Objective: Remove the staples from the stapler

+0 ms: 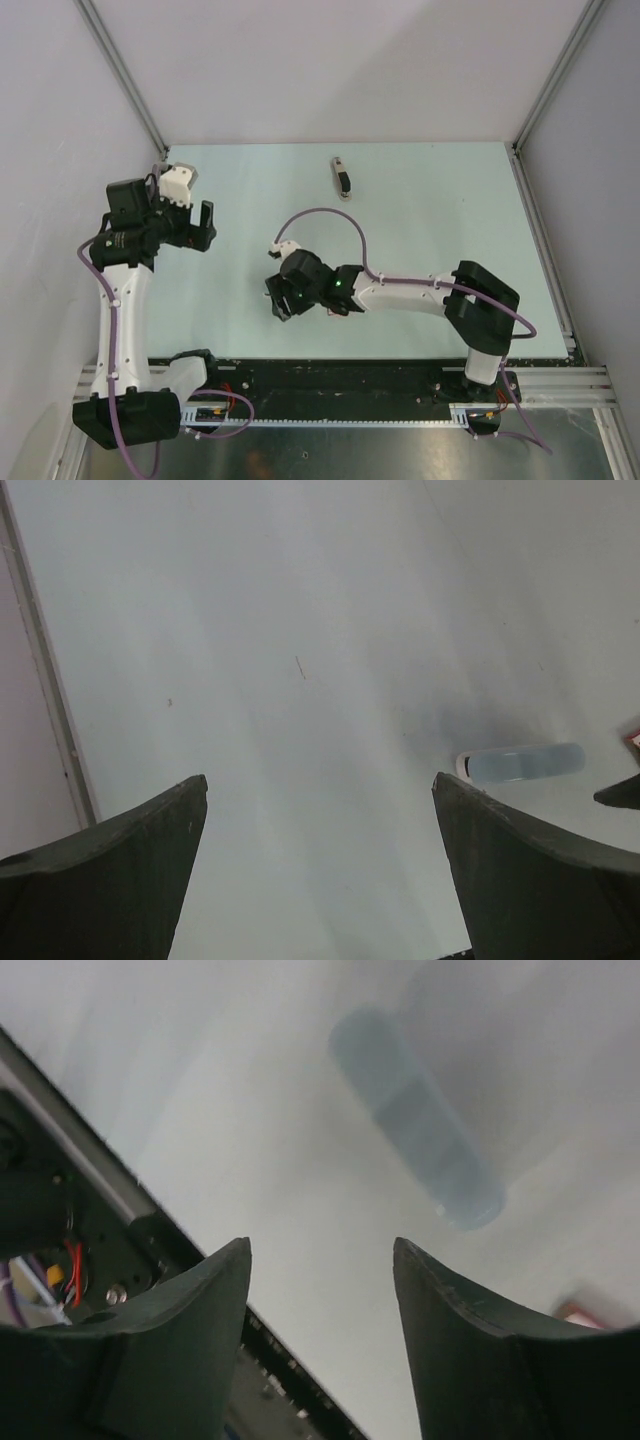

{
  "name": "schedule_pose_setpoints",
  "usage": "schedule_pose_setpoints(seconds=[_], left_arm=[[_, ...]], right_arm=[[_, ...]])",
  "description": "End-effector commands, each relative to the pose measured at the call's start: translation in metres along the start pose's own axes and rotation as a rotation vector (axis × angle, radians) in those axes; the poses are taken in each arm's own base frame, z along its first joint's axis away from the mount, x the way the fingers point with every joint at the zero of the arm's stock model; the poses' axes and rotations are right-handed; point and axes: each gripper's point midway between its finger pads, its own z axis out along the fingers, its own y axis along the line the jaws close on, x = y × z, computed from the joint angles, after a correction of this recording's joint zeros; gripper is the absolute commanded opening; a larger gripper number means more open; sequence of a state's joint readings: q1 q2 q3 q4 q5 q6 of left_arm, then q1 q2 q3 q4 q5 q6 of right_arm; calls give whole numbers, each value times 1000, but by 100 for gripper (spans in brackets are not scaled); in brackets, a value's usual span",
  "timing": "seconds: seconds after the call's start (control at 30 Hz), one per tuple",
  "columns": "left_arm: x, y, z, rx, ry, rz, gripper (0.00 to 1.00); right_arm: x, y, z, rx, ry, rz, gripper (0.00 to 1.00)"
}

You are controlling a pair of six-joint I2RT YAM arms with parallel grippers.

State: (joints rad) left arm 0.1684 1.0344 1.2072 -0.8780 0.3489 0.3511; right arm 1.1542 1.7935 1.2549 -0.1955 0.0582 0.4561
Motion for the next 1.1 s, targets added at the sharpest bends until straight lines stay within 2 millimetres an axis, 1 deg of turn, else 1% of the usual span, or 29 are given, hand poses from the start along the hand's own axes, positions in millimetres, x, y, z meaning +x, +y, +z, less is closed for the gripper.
schedule_pose_setpoints(seconds=[0.0, 0.13, 0.2, 0.27, 0.37, 0.43, 0.6, 0.73, 0.83, 1.0, 1.07], left_arm=[[-21, 2, -12, 0, -69, 53, 99], [-21, 3, -13, -4, -73, 59, 99], [-22, 4, -13, -7, -73, 59, 100], [-22, 4, -14, -8, -76, 60, 100], [-23, 4, -16, -14, -81, 62, 99], [-24, 4, -18, -20, -85, 64, 100], [-23, 5, -21, -32, -88, 74, 99], [-21, 6, -19, -29, -81, 71, 99], [-20, 5, -17, -21, -78, 65, 99], [-20, 5, -16, -17, -74, 59, 99], [-20, 5, -16, -19, -74, 61, 99]], right_arm=[[21, 22, 2, -102, 45, 147, 61], [36, 22, 12, -124, 59, 195, 59], [39, 15, 18, -100, 53, 204, 58], [35, 8, 25, -85, 25, 215, 57], [32, -8, 36, -51, 2, 238, 56], [28, -25, 41, -6, -20, 252, 56], [22, -65, 47, 98, -54, 295, 56], [10, -89, 46, 134, -88, 331, 58], [-5, -101, 47, 122, -125, 357, 58], [-26, -110, 54, 66, -180, 410, 56], [-30, -107, 58, 33, -179, 420, 56]])
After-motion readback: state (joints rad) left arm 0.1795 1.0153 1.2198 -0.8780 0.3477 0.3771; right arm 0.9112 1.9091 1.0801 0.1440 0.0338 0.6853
